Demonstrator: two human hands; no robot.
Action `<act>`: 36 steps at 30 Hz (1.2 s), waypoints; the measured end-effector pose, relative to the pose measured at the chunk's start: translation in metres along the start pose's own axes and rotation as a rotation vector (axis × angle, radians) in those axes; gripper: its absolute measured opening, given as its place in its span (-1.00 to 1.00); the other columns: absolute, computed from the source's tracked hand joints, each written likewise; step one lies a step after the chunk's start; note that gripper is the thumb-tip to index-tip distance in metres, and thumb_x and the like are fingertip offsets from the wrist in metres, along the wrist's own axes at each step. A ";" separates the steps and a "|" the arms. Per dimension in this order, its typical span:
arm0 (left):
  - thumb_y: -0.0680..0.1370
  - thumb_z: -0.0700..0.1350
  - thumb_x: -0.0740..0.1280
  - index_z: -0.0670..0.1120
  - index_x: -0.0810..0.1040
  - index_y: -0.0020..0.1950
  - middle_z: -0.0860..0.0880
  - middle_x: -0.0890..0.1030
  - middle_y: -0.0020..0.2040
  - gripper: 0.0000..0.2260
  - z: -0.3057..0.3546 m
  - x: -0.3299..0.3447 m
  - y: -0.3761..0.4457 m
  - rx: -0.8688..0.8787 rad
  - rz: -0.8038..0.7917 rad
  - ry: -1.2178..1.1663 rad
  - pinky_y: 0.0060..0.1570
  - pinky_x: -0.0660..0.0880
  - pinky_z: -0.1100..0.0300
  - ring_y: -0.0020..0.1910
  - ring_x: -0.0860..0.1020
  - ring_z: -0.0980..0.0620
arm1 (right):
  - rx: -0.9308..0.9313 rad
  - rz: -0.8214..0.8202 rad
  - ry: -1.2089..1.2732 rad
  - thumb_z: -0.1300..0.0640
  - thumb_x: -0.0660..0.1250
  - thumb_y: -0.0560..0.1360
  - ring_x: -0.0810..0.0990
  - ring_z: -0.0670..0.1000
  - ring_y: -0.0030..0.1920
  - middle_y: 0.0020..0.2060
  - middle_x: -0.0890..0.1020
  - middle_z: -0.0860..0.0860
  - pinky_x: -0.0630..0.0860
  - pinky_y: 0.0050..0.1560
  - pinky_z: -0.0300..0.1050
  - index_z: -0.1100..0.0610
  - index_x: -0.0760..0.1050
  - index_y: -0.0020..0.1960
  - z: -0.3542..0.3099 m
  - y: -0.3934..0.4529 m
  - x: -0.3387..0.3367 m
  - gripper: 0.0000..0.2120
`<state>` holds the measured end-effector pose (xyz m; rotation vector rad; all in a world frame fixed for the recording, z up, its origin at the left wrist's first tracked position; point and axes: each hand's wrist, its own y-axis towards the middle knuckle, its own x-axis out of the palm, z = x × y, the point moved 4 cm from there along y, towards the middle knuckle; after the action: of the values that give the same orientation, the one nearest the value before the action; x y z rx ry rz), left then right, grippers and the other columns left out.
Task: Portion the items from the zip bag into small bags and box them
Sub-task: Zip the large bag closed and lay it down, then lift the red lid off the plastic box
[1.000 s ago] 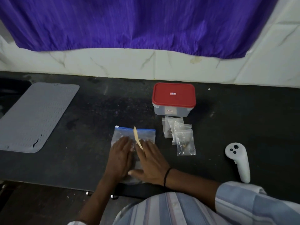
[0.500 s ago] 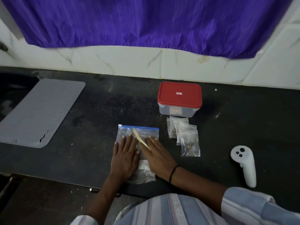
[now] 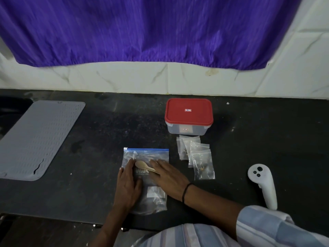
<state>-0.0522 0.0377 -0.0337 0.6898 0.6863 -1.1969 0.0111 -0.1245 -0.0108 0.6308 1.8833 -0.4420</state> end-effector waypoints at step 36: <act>0.54 -0.39 0.24 -0.19 0.56 0.17 -0.05 0.62 0.01 -0.75 0.121 0.014 0.179 -0.291 0.054 -0.479 -0.02 0.55 0.13 -0.01 0.61 -0.03 | 0.219 0.236 -0.269 -0.14 0.37 0.48 0.37 0.17 0.36 0.30 0.47 0.09 0.21 0.41 0.26 0.11 0.46 0.33 0.124 0.058 -0.147 -0.48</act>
<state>0.1375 -0.0259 0.0500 0.1635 0.4216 -1.1271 0.1822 -0.1814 0.0775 0.8823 1.4967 -0.5541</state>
